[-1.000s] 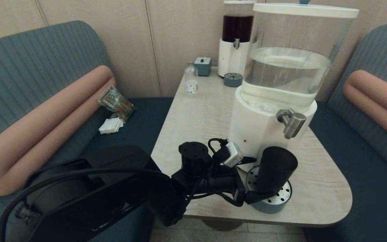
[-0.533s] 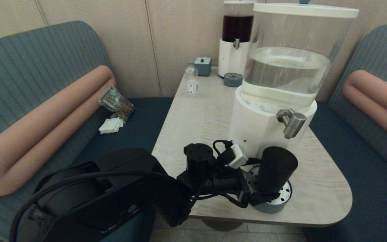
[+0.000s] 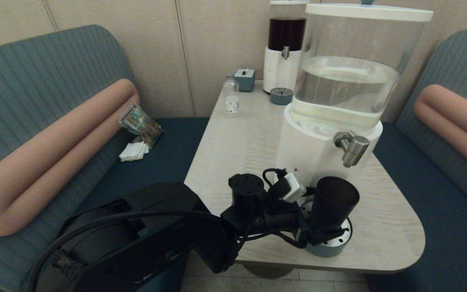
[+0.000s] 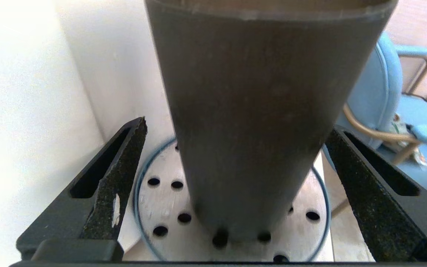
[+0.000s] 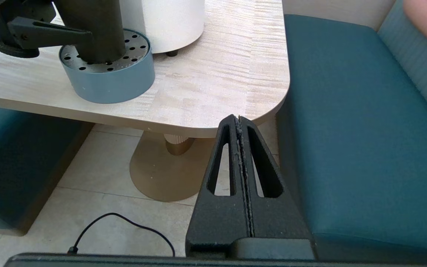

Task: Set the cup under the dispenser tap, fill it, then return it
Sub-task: Place the cup next to the water dispenser

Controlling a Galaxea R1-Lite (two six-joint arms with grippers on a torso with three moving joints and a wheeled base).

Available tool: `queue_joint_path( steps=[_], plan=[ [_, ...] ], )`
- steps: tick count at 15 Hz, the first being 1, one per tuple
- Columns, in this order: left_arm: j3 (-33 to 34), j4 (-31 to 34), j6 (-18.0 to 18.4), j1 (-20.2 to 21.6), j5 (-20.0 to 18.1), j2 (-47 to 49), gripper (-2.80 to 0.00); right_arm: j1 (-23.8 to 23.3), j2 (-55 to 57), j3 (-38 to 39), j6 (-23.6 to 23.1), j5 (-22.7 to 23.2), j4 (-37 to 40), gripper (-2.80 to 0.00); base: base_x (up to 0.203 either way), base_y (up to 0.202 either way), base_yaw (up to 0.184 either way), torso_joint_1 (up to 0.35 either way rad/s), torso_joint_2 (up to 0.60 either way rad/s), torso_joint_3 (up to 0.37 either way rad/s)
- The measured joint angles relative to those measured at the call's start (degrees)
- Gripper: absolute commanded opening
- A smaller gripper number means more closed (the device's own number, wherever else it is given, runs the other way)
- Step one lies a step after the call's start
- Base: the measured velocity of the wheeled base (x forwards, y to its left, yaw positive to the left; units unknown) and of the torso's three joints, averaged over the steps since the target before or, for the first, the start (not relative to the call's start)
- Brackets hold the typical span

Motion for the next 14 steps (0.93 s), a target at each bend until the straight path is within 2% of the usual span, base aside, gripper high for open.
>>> queue_joint_path(
  steps=[5,6,9,14],
  plan=[
    [-0.27,-0.63,-0.53,0.02,1.09,0.46,0.00,0.00,0.00,0.00,0.06,0.01,0.02,-2.80,0.000,0.000,0.000,0.000,0.00,0.000],
    [-0.38,-1.15,-0.64,0.02,1.42,0.64,-2.80,0.00,0.00,0.00,0.08,0.01,0.00,-2.80,0.000,0.000,0.000,0.000,0.00,0.000],
    [-1.17,-2.38,-2.47,0.16,1.87,1.18,-2.80,0.00,0.00,0.00,0.05,-0.02,0.04,-2.80,0.000,0.000,0.000,0.000,0.00,0.000],
    [-1.08,-3.13,-2.71,0.00,1.74,1.40,-2.80,0.00,0.00,0.00,0.02,0.00,0.02,-2.80,0.000,0.000,0.000,0.000,0.00,0.000]
  ],
)
